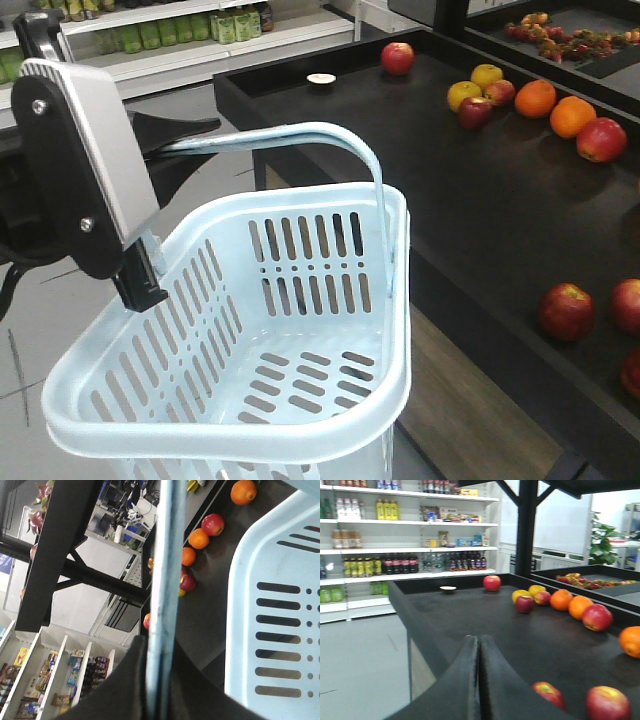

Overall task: Pick three apples into basket with both arms
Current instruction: 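Turn the base away from the fruit tables holding the basket aloft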

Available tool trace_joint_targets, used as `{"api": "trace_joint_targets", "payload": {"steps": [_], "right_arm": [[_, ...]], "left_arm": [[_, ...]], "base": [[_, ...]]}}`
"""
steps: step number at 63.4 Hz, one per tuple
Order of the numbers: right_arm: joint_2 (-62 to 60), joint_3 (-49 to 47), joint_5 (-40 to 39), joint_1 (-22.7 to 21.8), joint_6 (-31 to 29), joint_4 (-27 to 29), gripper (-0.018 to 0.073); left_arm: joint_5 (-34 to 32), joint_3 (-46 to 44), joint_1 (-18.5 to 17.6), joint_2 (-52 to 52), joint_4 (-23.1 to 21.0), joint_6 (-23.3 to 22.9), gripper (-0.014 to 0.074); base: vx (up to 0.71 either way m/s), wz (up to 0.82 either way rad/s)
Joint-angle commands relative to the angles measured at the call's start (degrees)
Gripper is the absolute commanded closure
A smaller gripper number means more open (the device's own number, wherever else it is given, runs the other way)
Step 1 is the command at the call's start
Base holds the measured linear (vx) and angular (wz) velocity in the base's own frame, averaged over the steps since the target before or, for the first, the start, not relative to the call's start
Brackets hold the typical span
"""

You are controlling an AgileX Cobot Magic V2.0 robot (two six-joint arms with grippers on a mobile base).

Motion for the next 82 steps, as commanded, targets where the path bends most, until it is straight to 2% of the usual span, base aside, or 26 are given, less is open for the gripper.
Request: {"api": "trace_joint_targets", "payload": {"steps": [1,82], "right_arm": [[0.1,0.77,-3.95,-0.23,-0.31,-0.54,0.0568],[0.1,0.77,-3.95,-0.23,-0.31,-0.54,0.0568]], "left_arm": [[-3.42,-1.95,-0.01,-1.46,-1.6,-0.73,0.0604],[-3.42,-1.95,-0.01,-1.46,-1.6,-0.73,0.0603]], "base": [[-0.03,0.36],[0.05,0.33]]}}
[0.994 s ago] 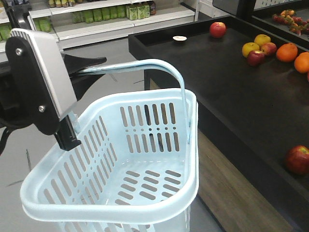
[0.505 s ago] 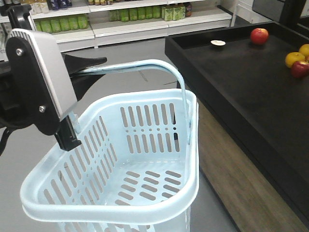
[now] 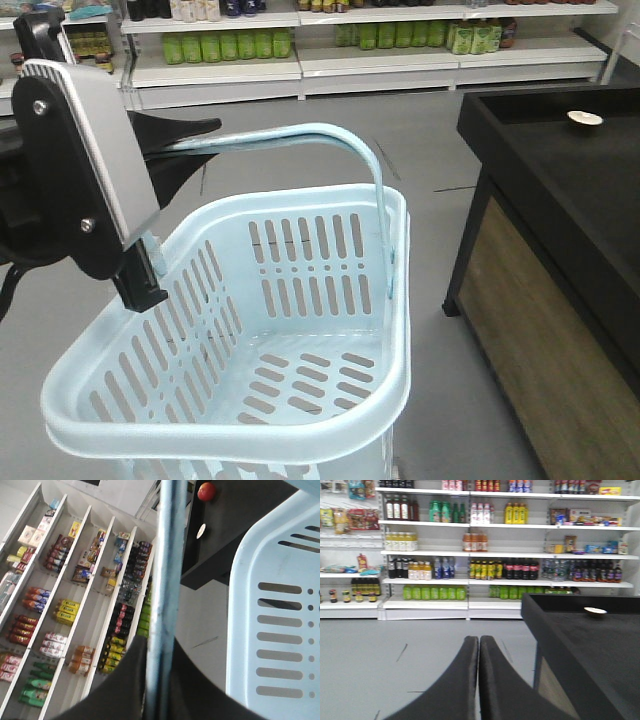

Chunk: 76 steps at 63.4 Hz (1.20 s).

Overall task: Pick three apples into basket with both arms
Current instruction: 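Turn the base away from the fruit tables holding the basket aloft, then drive the base along the shelves toward the table with a red apple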

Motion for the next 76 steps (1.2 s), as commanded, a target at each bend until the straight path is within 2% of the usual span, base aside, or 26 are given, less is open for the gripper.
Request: {"api": "trace_joint_targets", "payload": {"steps": [1,27,76], "right_arm": [[0.1,0.77,-3.95,-0.23,-0.31,-0.54,0.0568],[0.1,0.77,-3.95,-0.23,-0.31,-0.54,0.0568],[0.1,0.77,-3.95,-0.23,-0.31,-0.54,0.0568]], "left_arm": [[-3.42,-1.95,-0.01,-1.46,-1.6,-0.8,0.0603],[-3.42,-1.95,-0.01,-1.46,-1.6,-0.8,0.0603],[-3.42,-1.95,-0.01,-1.46,-1.6,-0.8,0.0603]], "base": [[0.1,0.38],[0.08,0.24],[0.03,0.04]]}}
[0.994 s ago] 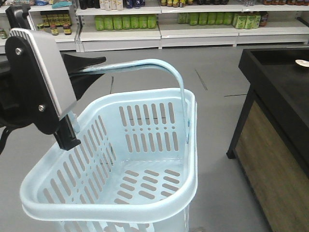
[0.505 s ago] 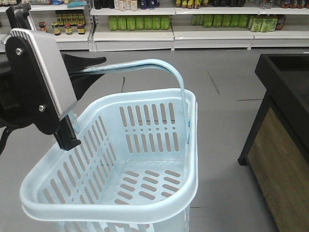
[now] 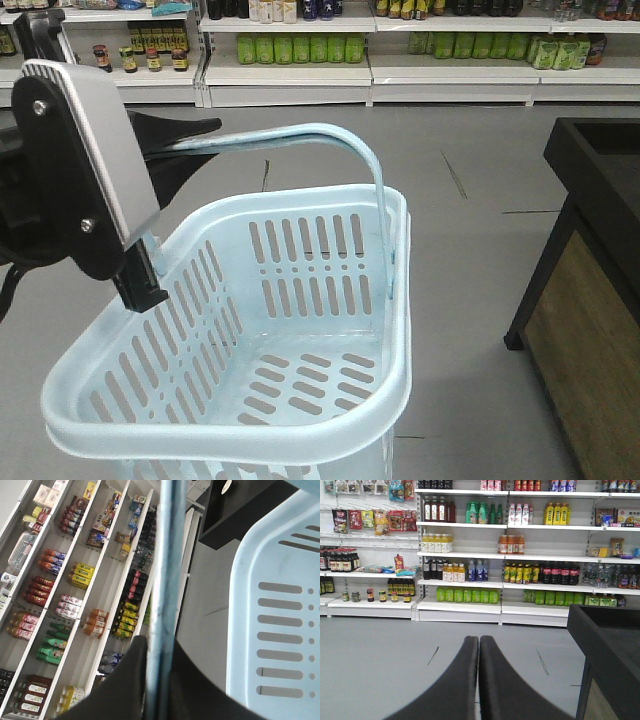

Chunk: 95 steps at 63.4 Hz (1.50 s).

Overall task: Pick three apples into basket with both arms
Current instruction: 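Drive the base along the shelves toward the table with a red apple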

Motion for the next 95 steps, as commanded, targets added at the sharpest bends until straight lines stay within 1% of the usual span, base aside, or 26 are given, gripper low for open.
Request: {"api": "trace_joint_targets", "payload": {"steps": [1,47,95], "right_arm": [[0.1,0.77,-3.95,-0.23,-0.31,-0.54,0.0568],[0.1,0.77,-3.95,-0.23,-0.31,-0.54,0.0568],[0.1,0.77,-3.95,-0.23,-0.31,-0.54,0.0568]], "left_arm": [[-3.36,-1.95,-0.01,-1.46,-1.6,-0.8,0.0603],[-3.36,-1.95,-0.01,-1.46,-1.6,-0.8,0.0603],[-3.36,-1.95,-0.01,-1.46,-1.6,-0.8,0.0603]], "base": [[0.04,0.05],[0.08,0.03],[0.14,-0.07]]}}
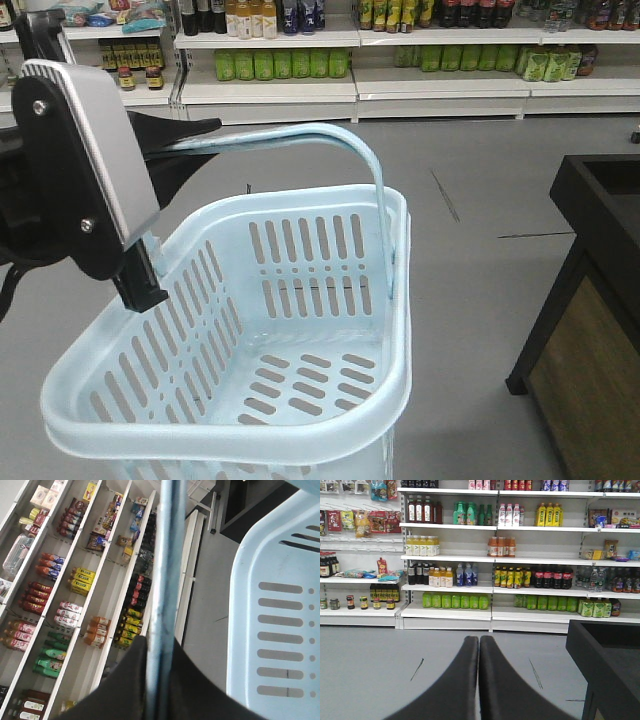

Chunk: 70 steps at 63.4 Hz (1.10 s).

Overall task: Pick three apples into basket with both arms
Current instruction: 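Drive the base along the shelves toward the table with a red apple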

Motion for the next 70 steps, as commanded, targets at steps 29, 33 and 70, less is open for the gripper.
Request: {"api": "trace_joint_targets", "payload": {"steps": [29,33,70], "right_arm": [[0.1,0.77,-3.95,-0.23,-0.31,-0.54,0.0568],[0.1,0.77,-3.95,-0.23,-0.31,-0.54,0.0568],[0.1,0.77,-3.95,-0.23,-0.31,-0.54,0.0568]], "left_arm": [[-3.36,-1.95,-0.01,-1.46,-1.6,-0.8,0.0603],[-3.36,-1.95,-0.01,-1.46,-1.6,-0.8,0.0603],[-3.31,-1.95,-0.01,-1.46,-1.6,-0.8,0.0603]], "base": [[0.15,-0.08],[0.14,-0.08],[0.13,-0.13]]}}
